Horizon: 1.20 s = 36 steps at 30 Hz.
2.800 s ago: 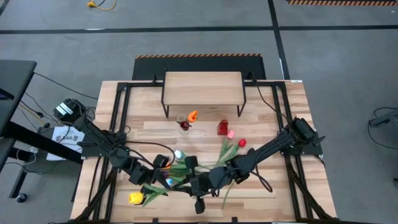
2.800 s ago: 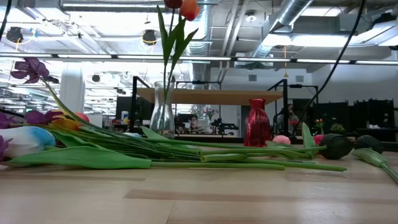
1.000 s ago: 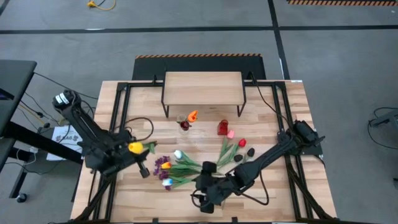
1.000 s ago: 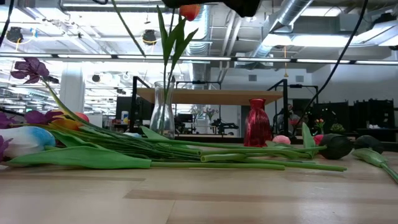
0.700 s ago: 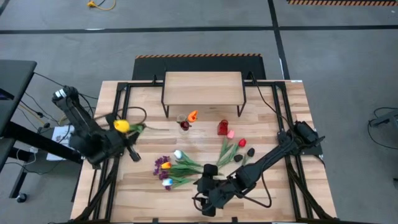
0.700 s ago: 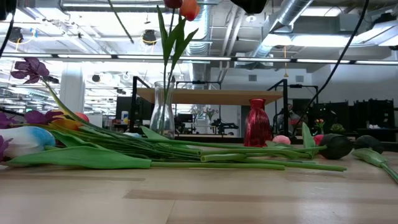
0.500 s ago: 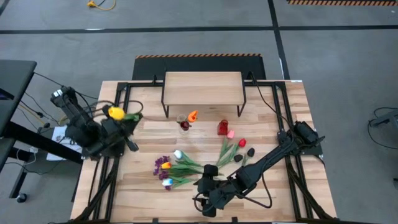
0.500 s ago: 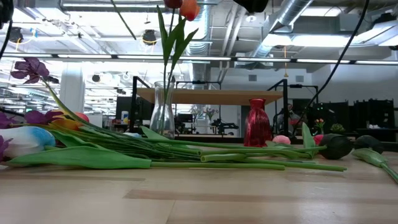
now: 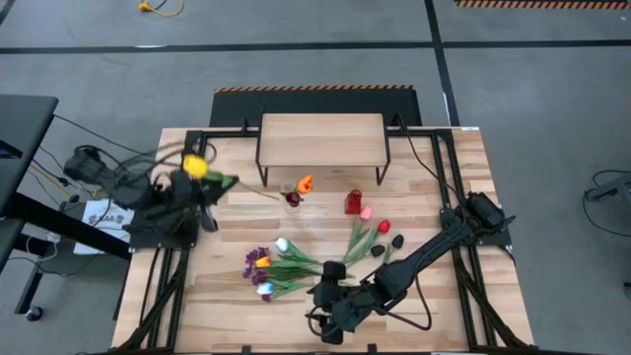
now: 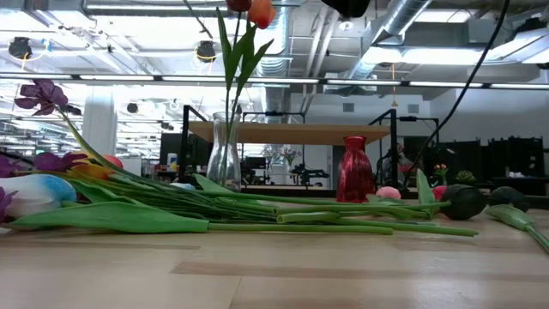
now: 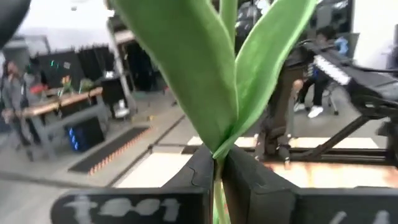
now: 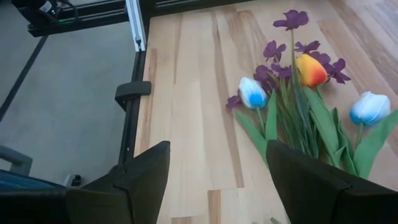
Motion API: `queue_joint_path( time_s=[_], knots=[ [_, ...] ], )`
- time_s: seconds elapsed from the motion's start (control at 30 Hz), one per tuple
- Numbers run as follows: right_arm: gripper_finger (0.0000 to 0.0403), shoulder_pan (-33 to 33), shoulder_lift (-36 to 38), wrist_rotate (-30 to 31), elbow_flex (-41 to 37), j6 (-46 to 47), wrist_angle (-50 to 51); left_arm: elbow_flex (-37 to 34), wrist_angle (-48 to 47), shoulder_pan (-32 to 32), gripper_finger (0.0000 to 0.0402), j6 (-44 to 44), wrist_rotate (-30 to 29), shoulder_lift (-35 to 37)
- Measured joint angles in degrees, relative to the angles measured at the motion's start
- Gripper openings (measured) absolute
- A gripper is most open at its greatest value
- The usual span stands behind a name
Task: Pick and place flowers into a vace then onto a shelf
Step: Put the top yellow tulip into the transparent vase
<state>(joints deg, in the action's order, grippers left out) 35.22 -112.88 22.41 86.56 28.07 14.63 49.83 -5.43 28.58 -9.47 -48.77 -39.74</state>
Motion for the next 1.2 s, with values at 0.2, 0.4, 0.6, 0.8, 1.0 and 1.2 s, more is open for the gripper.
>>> queue_joint_path(
  time_s=[0.2, 0.4, 0.6, 0.8, 1.0, 1.2],
  knots=[
    [0.026, 0.44, 0.0, -0.01, 0.0, -0.11, 0.11, 11.51, -17.92, -10.14, 0.0, 6.3, 3.57, -2.97],
    [0.026, 0.77, 0.0, 0.07, -0.02, -0.6, -0.04, 14.11, -21.43, -18.5, 0.0, 5.16, 13.35, -5.13],
    [0.026, 0.79, 0.0, 0.07, -0.02, 0.31, -0.09, 14.13, -23.77, -29.09, 0.0, 4.99, 27.97, -6.39],
    [0.026, 0.77, 0.0, 0.14, -0.02, 1.03, -0.24, 14.05, -27.33, -36.46, 0.0, 4.76, 34.25, -9.2],
    [0.026, 0.85, 0.0, 0.14, -0.02, 2.0, -0.22, 14.02, -25.41, -40.09, 0.0, 2.32, 41.56, -12.39],
    [0.026, 1.12, 0.0, 0.16, -0.02, 2.07, -0.17, 12.51, -22.02, -41.77, 0.0, 1.52, 43.84, -13.93]
  ],
)
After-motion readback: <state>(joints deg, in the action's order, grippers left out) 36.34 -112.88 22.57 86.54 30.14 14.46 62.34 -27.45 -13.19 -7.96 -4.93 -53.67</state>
